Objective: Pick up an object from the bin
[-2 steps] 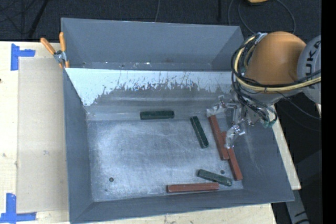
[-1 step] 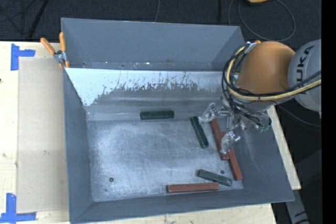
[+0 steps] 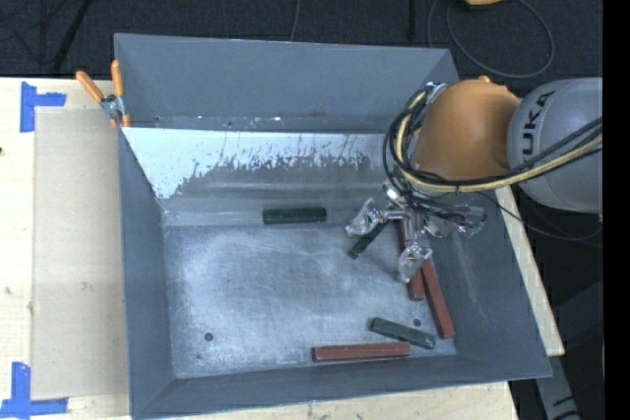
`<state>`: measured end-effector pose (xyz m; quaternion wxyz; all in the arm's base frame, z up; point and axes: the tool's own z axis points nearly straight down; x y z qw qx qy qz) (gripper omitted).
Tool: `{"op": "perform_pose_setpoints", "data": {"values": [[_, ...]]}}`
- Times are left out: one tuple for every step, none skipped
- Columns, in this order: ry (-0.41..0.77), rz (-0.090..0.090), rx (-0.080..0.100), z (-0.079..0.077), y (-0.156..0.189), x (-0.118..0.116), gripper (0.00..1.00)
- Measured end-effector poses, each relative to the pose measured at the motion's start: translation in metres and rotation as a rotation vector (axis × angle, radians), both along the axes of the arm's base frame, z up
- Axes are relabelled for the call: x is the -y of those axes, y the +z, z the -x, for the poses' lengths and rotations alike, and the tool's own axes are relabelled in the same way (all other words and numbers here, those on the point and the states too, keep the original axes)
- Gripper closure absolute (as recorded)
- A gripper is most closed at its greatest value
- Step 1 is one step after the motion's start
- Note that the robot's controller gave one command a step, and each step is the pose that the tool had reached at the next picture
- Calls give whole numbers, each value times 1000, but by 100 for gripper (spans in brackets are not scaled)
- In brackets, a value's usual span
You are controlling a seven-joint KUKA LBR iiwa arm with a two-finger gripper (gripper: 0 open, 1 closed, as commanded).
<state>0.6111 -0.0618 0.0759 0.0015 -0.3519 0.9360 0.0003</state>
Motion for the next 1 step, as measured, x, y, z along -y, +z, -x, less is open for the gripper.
{"op": "perform_pose_setpoints", "data": {"values": [[33,0,-4,0,8,2,0]]}}
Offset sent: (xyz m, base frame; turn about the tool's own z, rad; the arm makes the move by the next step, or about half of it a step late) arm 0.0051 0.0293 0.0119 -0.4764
